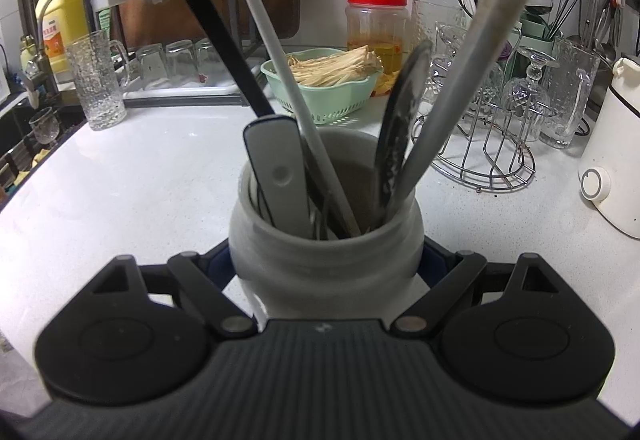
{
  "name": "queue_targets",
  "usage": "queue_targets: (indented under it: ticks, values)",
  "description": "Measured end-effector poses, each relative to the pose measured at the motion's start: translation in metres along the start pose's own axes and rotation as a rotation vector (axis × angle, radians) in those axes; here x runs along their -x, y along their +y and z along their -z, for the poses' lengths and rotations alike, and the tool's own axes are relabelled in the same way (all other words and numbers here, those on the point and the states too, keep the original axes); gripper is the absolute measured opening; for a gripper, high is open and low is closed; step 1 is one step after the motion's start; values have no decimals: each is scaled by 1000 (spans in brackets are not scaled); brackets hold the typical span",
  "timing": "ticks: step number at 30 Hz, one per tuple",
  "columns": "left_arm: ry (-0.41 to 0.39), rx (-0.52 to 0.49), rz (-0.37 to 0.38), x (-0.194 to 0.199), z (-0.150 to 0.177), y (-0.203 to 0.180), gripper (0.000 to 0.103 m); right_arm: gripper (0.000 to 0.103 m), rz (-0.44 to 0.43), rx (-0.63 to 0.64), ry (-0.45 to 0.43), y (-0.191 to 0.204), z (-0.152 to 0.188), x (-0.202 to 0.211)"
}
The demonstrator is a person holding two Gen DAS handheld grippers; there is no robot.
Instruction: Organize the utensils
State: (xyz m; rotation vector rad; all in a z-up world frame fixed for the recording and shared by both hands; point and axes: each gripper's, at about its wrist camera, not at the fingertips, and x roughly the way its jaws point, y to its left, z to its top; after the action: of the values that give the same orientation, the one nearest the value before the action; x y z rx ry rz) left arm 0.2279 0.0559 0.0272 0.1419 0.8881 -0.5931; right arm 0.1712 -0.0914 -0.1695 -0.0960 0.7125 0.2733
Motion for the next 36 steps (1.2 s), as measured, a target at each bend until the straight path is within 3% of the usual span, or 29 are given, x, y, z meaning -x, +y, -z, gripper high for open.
queue_targets:
  ticks: [9,12,19,23,36]
  values:
    - [-140,209,-115,13,50,51,50,91,29,-25,1,3,1,1]
    - [-146,299,-140,3,70,67,50,91,39,-35,-13,4,4,2]
    - [-133,395,-213,-29,113,79,50,91,73,-59,-37,6,9,5]
    - [-113,444,-214,-52,131,86,50,91,80,-65,-40,5,9,7]
    - [-63,412,-161,-135,141,80,50,91,94,-66,-49,-8,12,9]
